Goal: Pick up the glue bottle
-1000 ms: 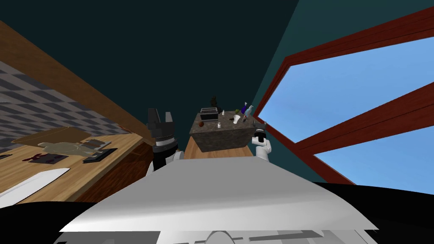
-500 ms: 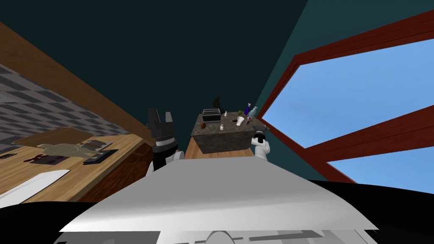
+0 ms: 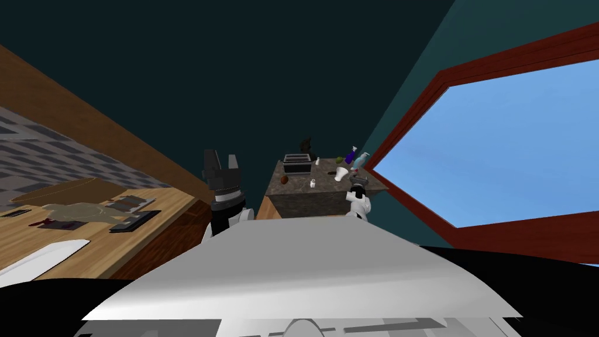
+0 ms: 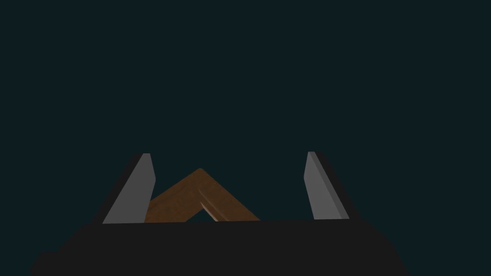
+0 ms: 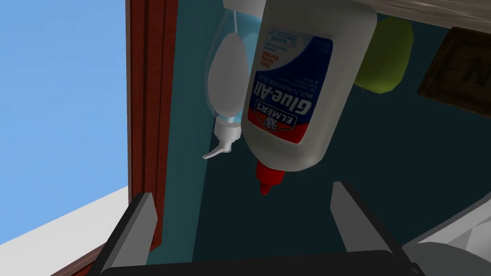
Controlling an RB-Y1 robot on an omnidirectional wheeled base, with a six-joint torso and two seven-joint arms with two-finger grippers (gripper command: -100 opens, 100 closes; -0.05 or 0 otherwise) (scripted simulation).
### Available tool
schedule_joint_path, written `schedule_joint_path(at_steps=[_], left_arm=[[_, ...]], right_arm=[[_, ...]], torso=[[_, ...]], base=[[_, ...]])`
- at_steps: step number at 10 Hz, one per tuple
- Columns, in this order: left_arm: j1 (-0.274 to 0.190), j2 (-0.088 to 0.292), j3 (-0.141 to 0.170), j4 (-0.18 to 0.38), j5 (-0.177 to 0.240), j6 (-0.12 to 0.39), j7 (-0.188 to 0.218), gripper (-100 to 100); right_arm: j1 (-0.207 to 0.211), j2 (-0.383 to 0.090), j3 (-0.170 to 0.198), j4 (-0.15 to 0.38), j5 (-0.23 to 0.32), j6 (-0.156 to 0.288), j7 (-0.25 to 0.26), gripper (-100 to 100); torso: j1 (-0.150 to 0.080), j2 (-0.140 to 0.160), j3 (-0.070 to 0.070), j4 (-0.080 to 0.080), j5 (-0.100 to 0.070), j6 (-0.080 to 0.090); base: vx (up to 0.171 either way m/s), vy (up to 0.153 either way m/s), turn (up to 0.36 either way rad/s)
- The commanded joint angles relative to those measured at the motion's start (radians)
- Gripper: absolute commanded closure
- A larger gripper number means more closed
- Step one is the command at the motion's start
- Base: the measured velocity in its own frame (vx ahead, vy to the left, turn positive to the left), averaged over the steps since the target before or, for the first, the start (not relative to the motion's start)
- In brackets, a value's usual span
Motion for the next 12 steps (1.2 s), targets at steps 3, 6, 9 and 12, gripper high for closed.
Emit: schedule_joint_path(at_steps=[3,6,9,12], left_arm=[[0.000,0.000,0.000,0.000,0.000,0.000,0.000,0],[0.000,0.000,0.000,0.000,0.000,0.000,0.000,0],[0.000,0.000,0.000,0.000,0.000,0.000,0.000,0],[0.000,0.000,0.000,0.000,0.000,0.000,0.000,0]], right_arm=[[-0.007,0.000,-0.013,0.007,0.004,0.005,0.005,0],[-0.008,0.001,-0.012,0.007,0.004,0.005,0.005,100],[-0.008,0.001,-0.013,0.007,0.004,0.005,0.005,100],[-0.025,-0.034,-0.016,-0.017,-0.016,-0.015,0.023,-100]], torso=[[-0.001,0.006,0.003,0.001,0.000,0.001],[-0.001,0.013,0.007,0.003,0.000,0.001],[-0.002,0.013,0.007,0.003,0.000,0.001],[-0.002,0.014,0.008,0.003,0.000,0.002]], base=[[0.094,-0.010,0.020],[0.003,0.000,0.000],[0.000,0.000,0.000],[-0.018,0.007,-0.164]])
